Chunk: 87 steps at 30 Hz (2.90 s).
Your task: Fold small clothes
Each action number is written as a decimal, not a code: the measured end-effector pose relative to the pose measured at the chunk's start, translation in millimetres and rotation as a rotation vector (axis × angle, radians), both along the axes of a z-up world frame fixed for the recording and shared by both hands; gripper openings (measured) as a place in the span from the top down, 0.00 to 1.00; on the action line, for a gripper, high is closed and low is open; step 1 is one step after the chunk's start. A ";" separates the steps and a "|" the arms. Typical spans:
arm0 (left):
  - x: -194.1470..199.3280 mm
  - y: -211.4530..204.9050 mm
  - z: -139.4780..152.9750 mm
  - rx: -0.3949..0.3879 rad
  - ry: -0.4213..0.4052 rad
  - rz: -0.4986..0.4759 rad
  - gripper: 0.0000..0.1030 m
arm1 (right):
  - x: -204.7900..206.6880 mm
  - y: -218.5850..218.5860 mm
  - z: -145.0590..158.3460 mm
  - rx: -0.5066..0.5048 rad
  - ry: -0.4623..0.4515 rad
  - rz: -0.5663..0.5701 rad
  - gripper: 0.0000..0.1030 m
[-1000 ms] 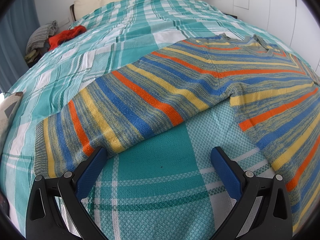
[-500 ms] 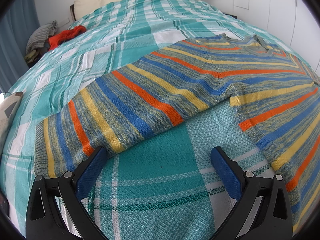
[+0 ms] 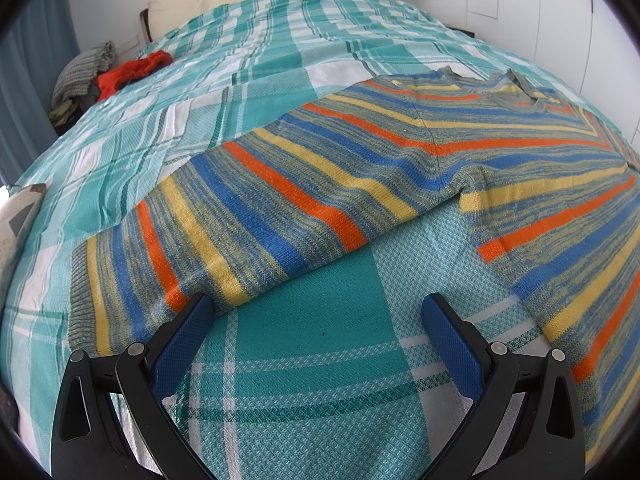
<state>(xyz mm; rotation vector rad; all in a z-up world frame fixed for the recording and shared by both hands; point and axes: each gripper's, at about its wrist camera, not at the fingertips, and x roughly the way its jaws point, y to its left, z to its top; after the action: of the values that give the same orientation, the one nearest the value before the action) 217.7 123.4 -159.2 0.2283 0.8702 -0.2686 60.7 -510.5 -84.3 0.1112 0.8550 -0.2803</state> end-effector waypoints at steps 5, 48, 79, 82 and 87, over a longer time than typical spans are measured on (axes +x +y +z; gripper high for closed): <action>0.0 0.0 -0.1 0.000 0.000 0.000 0.00 | -0.3 0.1 -0.2 0.000 0.000 0.000 0.00; -0.2 -0.3 -0.6 0.000 0.000 0.000 0.00 | -1.7 0.7 -0.6 -0.002 -0.002 -0.002 0.00; -28.3 -4.9 28.0 -0.106 0.096 0.224 0.01 | 30.1 -229.9 31.4 0.782 -0.163 -0.296 0.30; -51.5 -12.2 47.8 -0.148 0.053 0.229 0.01 | 56.5 -238.3 11.2 0.841 -0.090 -0.292 0.43; -76.5 -18.5 53.1 -0.157 0.020 0.230 0.01 | 90.7 -234.7 1.2 0.822 0.011 -0.235 0.76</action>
<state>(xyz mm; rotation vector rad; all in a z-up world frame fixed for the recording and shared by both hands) 141.2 104.9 -106.1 -0.0213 0.8823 -0.1241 151.5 -745.2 -83.1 0.9810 0.9262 -0.1325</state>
